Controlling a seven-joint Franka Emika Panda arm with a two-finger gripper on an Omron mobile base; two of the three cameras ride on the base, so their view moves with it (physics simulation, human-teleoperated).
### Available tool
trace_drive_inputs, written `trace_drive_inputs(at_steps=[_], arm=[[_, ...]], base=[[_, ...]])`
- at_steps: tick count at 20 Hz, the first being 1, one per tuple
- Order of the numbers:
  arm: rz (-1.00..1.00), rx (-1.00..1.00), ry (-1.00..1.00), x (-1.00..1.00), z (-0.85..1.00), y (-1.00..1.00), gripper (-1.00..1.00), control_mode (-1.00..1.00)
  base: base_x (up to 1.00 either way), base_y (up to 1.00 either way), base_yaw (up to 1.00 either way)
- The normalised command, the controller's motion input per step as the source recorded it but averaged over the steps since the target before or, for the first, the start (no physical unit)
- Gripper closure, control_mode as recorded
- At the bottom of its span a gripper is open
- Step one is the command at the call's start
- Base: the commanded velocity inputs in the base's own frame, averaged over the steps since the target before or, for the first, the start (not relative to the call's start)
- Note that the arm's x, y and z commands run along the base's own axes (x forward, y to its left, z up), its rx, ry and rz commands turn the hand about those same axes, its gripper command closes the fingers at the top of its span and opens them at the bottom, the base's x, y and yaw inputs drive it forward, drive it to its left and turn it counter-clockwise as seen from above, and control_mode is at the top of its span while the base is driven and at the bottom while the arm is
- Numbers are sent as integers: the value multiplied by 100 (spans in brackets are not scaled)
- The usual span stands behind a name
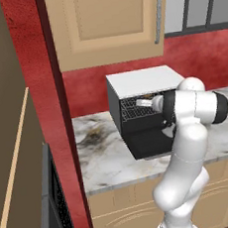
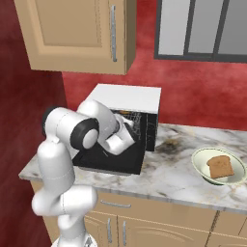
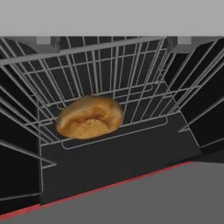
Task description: Pick up the heated bread from the toaster oven and place it in the bowl. Then move the bread bowl to the dining counter.
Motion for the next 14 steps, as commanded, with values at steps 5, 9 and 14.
trace_drive_inputs(at_steps=[5,9,14], arm=[[0,6,0,8,-8,-4,-100,-100],[0,6,0,2,-1,0,-100,-100],[0,7,0,10,-1,0,-100,-100]], base=[[0,0,0],[0,0,0],[0,0,0]])
